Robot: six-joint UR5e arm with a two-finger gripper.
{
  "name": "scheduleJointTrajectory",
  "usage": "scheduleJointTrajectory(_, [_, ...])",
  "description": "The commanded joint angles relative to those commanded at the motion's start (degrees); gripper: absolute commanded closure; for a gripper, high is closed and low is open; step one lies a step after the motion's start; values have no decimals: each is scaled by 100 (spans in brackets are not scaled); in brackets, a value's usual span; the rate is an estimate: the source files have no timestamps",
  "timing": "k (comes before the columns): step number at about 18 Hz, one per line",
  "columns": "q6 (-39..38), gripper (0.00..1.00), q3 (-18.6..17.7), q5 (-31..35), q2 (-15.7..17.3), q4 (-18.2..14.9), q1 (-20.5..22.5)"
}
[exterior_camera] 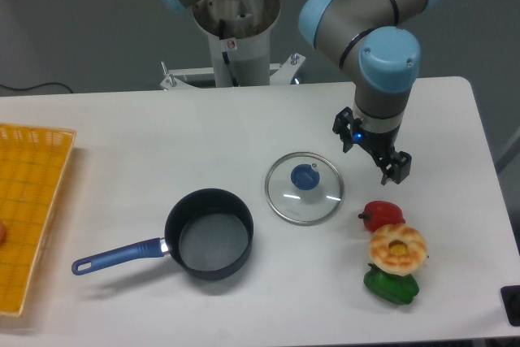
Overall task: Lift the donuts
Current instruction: 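Move the open gripper over the glazed donut on the peppers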
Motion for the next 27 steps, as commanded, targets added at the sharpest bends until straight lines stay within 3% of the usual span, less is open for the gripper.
scheduleJointTrajectory(7, [-254,0,44,-35,-44,9,184])
scheduleJointTrajectory(12, [-1291,0,395,-53,-342,18,185])
scheduleJointTrajectory(22, [-1775,0,976,-597,-747,61,422])
scheduleJointTrajectory(27, [-1916,0,1028,-589,-1080,570,440])
